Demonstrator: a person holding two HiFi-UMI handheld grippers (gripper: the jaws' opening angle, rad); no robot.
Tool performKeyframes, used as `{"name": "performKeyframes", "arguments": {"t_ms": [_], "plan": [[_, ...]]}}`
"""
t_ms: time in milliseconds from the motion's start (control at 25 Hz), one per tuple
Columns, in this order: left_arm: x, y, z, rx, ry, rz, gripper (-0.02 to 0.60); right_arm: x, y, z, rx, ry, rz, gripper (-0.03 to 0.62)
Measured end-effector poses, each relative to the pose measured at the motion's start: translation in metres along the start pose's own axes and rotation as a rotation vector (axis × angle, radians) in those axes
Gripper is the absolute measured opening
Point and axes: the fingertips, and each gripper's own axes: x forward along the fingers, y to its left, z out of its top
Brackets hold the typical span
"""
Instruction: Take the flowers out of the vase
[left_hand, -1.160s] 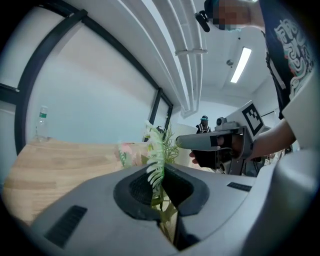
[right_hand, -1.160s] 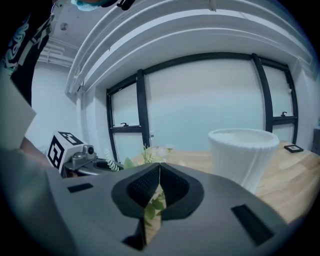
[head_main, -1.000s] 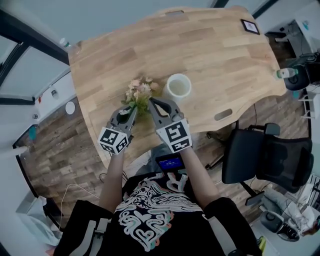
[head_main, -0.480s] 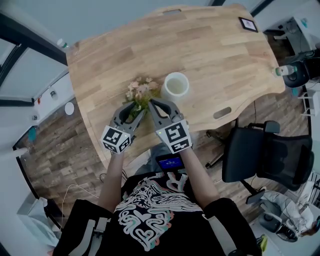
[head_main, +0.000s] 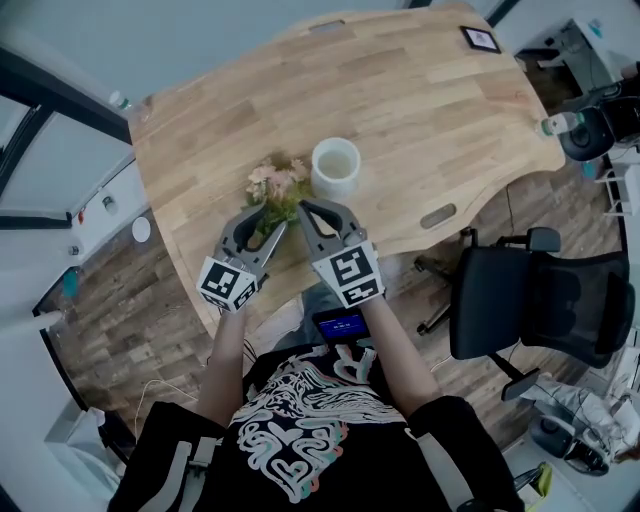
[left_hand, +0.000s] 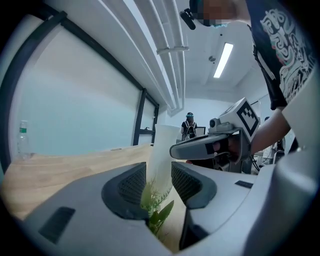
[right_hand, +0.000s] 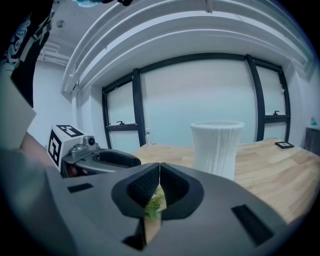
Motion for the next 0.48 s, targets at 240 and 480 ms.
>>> {"name": "performKeyframes", "arguments": {"t_ms": [240,480], "plan": [[-0.008,-0.009,0.016,0.006,-0.022,-0.02,0.151,-0.015,-0.004,0.007,-0.008,-0.028,-0.029,0.006],[-0.02,-0.017,0.029,0.066,0.01,-0.002,0.003,-0.034,0.001,0.023,-0.037,-0.056,-0.064,0.006]]}}
